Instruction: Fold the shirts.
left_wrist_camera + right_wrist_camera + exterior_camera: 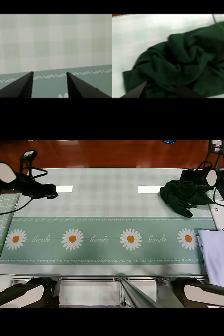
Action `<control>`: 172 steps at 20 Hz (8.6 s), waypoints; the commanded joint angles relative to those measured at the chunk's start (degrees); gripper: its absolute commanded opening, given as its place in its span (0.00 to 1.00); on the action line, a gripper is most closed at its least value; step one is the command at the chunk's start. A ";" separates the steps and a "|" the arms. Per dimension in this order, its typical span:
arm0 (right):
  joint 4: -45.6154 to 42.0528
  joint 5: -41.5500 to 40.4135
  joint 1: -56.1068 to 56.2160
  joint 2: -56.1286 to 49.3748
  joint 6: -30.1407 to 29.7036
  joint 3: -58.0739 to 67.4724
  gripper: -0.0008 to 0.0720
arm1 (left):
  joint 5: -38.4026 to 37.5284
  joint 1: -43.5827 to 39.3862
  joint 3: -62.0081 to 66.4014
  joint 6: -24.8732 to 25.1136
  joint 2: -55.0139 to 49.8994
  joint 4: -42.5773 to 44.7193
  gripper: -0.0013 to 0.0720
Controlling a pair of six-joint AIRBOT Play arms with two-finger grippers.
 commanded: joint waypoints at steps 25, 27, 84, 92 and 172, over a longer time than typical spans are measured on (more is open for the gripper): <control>27.21 13.31 -6.84 -3.02 -23.80 35.32 0.03 | 3.21 11.98 -11.43 8.37 24.28 -10.95 0.71; 32.13 13.00 -6.82 1.11 -26.62 37.75 0.03 | 1.16 11.41 -11.80 8.35 28.79 -12.11 0.71; 52.02 17.68 8.79 35.17 -23.19 -42.93 0.57 | 11.08 4.44 -16.59 16.04 -18.16 -51.39 0.67; 58.80 3.17 24.52 22.97 -19.17 -42.80 0.57 | 5.20 4.76 -13.29 18.47 -19.06 -48.22 0.05; 32.65 46.25 -10.34 8.11 -25.81 -3.30 0.57 | 14.80 12.13 -23.28 16.48 -3.39 -36.13 0.05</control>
